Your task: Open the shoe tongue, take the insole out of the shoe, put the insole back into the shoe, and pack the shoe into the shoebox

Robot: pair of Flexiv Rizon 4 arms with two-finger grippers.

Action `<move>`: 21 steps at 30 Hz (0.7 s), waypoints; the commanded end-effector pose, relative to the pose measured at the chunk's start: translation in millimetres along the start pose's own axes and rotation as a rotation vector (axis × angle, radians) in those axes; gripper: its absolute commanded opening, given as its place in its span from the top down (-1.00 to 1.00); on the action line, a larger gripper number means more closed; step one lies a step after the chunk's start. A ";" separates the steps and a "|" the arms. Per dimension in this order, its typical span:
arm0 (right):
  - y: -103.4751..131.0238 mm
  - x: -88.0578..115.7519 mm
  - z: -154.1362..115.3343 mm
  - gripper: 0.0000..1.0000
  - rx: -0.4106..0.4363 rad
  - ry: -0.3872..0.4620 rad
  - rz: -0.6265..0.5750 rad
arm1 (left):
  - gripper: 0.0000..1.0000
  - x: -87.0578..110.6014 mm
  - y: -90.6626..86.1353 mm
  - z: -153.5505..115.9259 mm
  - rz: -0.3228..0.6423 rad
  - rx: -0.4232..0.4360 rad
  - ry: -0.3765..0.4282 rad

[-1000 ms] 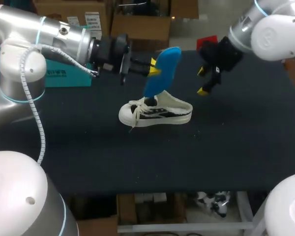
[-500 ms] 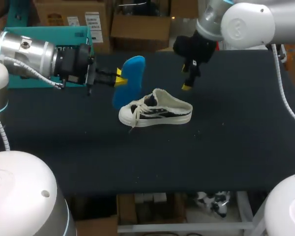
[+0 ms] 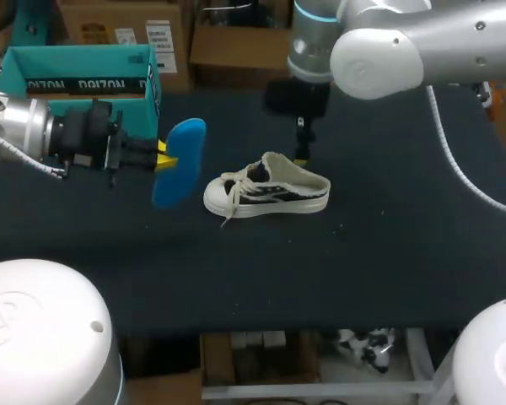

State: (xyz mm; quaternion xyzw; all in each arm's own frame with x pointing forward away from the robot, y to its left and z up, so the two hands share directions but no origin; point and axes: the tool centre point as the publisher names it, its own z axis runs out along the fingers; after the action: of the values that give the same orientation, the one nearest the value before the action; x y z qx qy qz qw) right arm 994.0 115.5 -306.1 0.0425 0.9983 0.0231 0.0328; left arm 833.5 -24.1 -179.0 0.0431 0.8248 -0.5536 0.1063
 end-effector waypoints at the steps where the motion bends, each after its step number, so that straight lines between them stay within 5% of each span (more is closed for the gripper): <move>1: 7.9 -3.0 10.9 -1.00 0.081 0.009 -0.009 | 1.00 10.0 6.1 -9.2 -0.007 -0.003 -0.030; 16: 27.6 1.0 43.5 -0.99 0.084 0.049 -0.025 | 1.00 17.9 33.6 -17.3 -0.046 -0.030 -0.047; 20: 30.0 3.4 50.7 0.01 0.087 0.055 -0.022 | 1.00 19.2 38.5 -17.7 -0.050 -0.034 -0.046; 21: 30.5 4.3 51.5 0.11 0.088 0.056 -0.020 | 1.00 19.4 39.2 -17.8 -0.051 -0.035 -0.045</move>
State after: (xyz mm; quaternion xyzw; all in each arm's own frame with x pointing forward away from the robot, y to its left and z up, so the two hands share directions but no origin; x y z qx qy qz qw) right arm 993.9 143.7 -353.0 0.0321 0.9994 -0.0108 0.0053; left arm 819.4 6.2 -209.5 0.0078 0.8342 -0.5403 0.1105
